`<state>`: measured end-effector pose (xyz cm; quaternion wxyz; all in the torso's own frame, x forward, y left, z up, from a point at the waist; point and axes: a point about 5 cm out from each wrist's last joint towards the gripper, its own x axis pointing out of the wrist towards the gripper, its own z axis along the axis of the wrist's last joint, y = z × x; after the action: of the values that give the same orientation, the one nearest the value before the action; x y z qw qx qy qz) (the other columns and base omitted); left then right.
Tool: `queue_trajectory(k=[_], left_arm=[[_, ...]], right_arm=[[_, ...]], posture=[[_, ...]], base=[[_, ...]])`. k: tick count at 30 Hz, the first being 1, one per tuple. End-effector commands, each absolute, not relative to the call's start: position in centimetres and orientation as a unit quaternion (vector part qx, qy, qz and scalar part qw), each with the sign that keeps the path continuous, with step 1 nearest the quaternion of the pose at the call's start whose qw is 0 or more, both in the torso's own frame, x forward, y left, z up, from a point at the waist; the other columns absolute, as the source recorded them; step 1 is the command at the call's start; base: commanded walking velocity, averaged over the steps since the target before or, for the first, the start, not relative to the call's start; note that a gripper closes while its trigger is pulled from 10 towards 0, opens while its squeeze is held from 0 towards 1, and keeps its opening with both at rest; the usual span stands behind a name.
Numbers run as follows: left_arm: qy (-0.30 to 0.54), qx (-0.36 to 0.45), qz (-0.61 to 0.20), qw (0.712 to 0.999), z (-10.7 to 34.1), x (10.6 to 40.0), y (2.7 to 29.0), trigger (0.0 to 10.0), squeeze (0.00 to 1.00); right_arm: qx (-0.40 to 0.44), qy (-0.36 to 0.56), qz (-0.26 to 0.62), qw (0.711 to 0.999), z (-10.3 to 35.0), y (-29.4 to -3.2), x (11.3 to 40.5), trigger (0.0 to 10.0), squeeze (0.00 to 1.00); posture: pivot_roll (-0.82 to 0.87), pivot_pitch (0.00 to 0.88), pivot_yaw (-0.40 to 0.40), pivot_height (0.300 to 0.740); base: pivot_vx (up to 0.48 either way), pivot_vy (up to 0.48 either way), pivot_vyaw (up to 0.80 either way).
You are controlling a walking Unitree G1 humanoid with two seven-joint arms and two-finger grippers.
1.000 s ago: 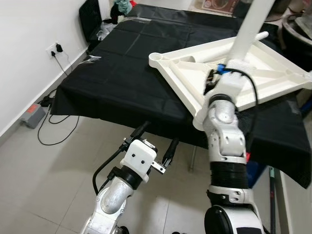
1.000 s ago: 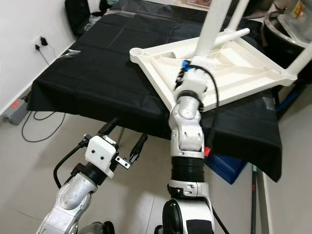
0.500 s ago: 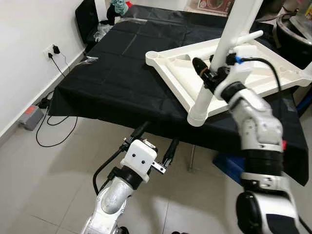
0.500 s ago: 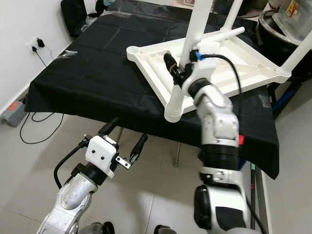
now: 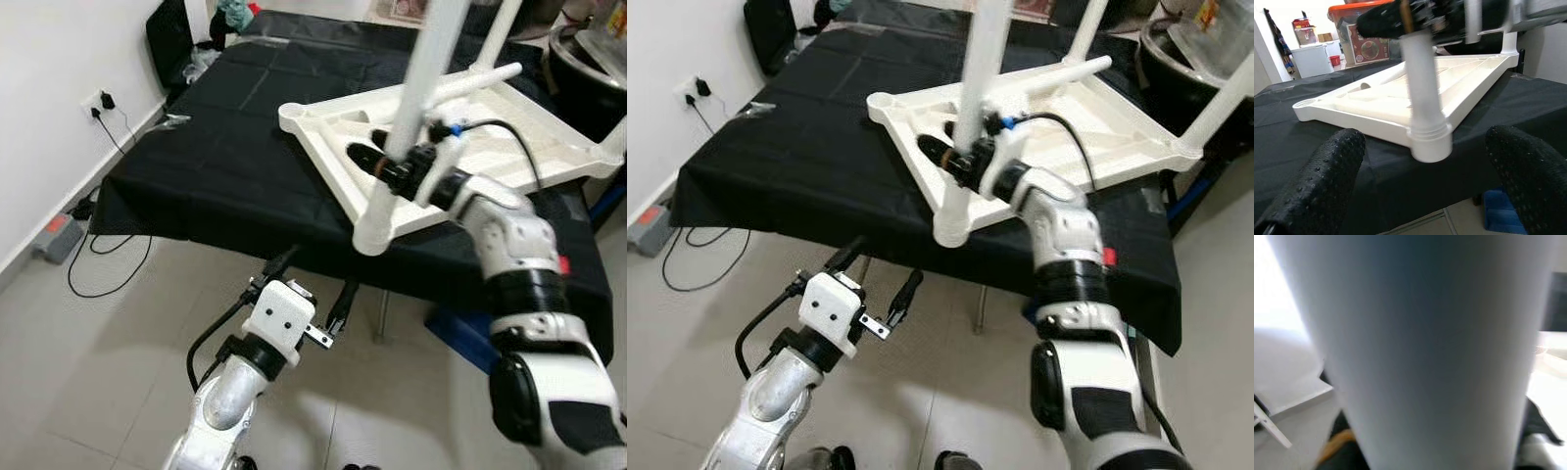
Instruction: Building children table
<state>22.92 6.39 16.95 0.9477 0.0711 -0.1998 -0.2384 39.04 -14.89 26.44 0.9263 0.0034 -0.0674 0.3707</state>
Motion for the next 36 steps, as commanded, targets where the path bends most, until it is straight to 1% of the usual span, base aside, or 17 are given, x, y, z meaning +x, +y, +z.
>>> queue_trajectory(k=[1,4,6,9,14,16,17,18,19,20,25,30,31,32,33,34,36], left_arm=[[-0.190,0.078,-0.238,0.949,16.5,22.7,6.3,10.0,0.00],[-0.189,0.078,-0.238,0.949,16.5,22.7,6.3,10.0,0.00],[-0.189,0.079,-0.237,0.950,16.5,22.6,6.3,10.0,0.00],[-0.188,0.079,-0.237,0.950,16.5,22.6,6.4,10.0,0.00],[-0.186,0.079,-0.238,0.950,16.4,22.6,6.4,10.0,0.00],[-0.186,0.079,-0.238,0.950,16.4,22.6,6.4,10.0,0.00],[-0.185,0.079,-0.240,0.950,16.4,22.7,6.4,10.0,0.00],[-0.184,0.080,-0.242,0.949,16.4,22.7,6.5,10.0,0.00],[-0.184,0.080,-0.242,0.949,16.4,22.7,6.5,10.0,0.00],[-0.184,0.082,-0.241,0.949,16.4,22.8,6.5,10.0,0.00],[-0.184,0.083,-0.240,0.950,16.4,22.8,6.5,10.0,0.00],[-0.184,0.085,-0.238,0.950,16.4,22.8,6.6,10.0,0.00],[-0.184,0.086,-0.236,0.950,16.4,22.8,6.6,10.0,0.00],[-0.184,0.086,-0.235,0.951,16.4,22.8,6.6,10.0,0.00],[-0.184,0.086,-0.235,0.951,16.4,22.8,6.6,10.0,0.00],[-0.184,0.086,-0.235,0.951,16.4,22.8,6.6,10.0,0.00],[-0.183,0.085,-0.235,0.951,16.4,22.8,6.6,10.0,0.00]], right_arm=[[0.004,-0.051,0.386,0.921,25.5,-13.9,39.3,0.0,0.00],[0.007,-0.060,0.362,0.930,25.4,-14.0,39.5,0.0,0.00],[-0.010,-0.066,0.280,0.958,25.0,-15.3,40.0,0.0,0.00],[-0.017,-0.069,0.251,0.965,24.8,-15.9,40.2,0.0,0.00],[0.004,-0.070,0.103,0.992,24.1,-18.5,39.9,0.0,0.00],[0.004,-0.070,0.103,0.992,24.1,-18.5,39.9,0.0,0.00],[0.014,-0.066,0.020,0.998,23.5,-19.3,39.2,0.0,0.00],[0.040,-0.060,-0.123,0.990,22.6,-19.8,37.3,0.0,0.00],[0.040,-0.060,-0.123,0.990,22.6,-19.8,37.3,0.0,0.00],[0.056,-0.050,-0.181,0.981,22.2,-18.8,35.9,0.0,0.00],[0.058,-0.048,-0.187,0.979,22.1,-18.5,35.7,0.0,0.00],[0.080,-0.041,-0.229,0.969,21.7,-16.6,35.3,0.0,0.00],[0.093,-0.032,-0.239,0.966,21.5,-15.7,35.4,4.2,0.00],[0.092,-0.023,-0.220,0.971,21.6,-14.9,35.8,10.0,0.00],[0.092,-0.023,-0.220,0.971,21.6,-14.9,35.8,10.0,0.00],[0.084,-0.023,-0.192,0.978,21.8,-14.7,36.2,10.0,0.09],[0.077,-0.025,-0.172,0.982,22.0,-14.6,36.5,10.0,0.09]], posture=[[0.16,0.163,-0.074,0.740],[0.17,0.160,-0.075,0.740],[0.17,0.158,-0.077,0.740],[0.16,0.158,-0.074,0.740],[0.15,0.160,-0.066,0.740],[0.15,0.160,-0.066,0.740],[0.14,0.164,-0.058,0.740],[0.14,0.162,-0.062,0.740],[0.14,0.162,-0.062,0.740],[0.15,0.165,-0.058,0.740],[0.15,0.165,-0.058,0.740],[0.16,0.163,-0.063,0.740],[0.16,0.165,-0.061,0.740],[0.15,0.166,-0.063,0.740],[0.15,0.166,-0.063,0.740],[0.15,0.168,-0.064,0.740],[0.15,0.168,-0.064,0.740]], base=[[0.000,0.000,0.00],[0.000,0.000,0.00],[0.000,0.000,0.00],[0.000,0.000,0.00],[0.000,0.000,0.00],[0.000,0.000,0.00],[0.000,0.000,0.00],[0.000,0.000,0.00],[0.000,0.000,0.00],[0.000,0.000,0.00],[0.000,0.000,0.00],[0.000,0.000,0.00],[0.000,0.000,0.00],[0.000,0.000,0.00],[0.000,0.000,0.00],[0.000,0.000,0.00],[0.000,0.000,0.00]])
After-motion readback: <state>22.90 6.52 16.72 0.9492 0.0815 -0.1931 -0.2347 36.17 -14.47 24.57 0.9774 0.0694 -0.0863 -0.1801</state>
